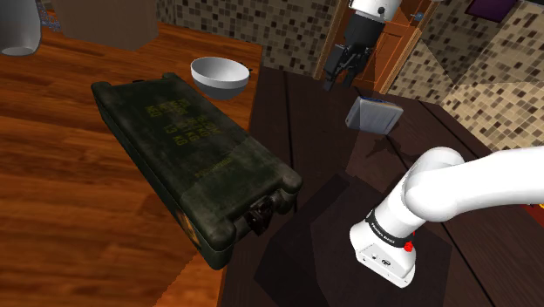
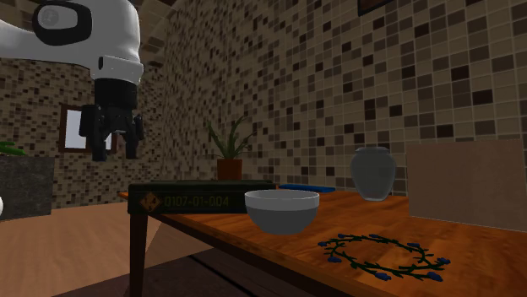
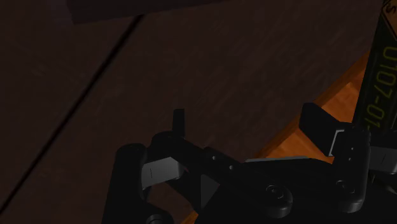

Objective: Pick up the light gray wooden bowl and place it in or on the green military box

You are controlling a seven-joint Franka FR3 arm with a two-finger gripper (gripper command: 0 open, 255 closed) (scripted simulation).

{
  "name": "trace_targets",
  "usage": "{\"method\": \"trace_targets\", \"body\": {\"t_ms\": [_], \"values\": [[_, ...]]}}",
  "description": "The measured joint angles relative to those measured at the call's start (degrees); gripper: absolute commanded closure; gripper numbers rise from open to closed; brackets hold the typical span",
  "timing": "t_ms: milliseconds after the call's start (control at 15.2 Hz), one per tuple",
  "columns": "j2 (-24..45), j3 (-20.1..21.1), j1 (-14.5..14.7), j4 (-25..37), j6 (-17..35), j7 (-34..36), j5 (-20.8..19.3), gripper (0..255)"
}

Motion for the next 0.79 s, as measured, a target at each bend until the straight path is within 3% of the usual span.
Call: {"method": "trace_targets", "body": {"t_ms": [198, 792], "values": [[2.2, 0.1, -0.1, 0.8, 1.6, 0.0, 0.1, 0], [21.0, -0.6, -1.0, 11.3, 11.2, -1.7, -0.5, 0]]}}
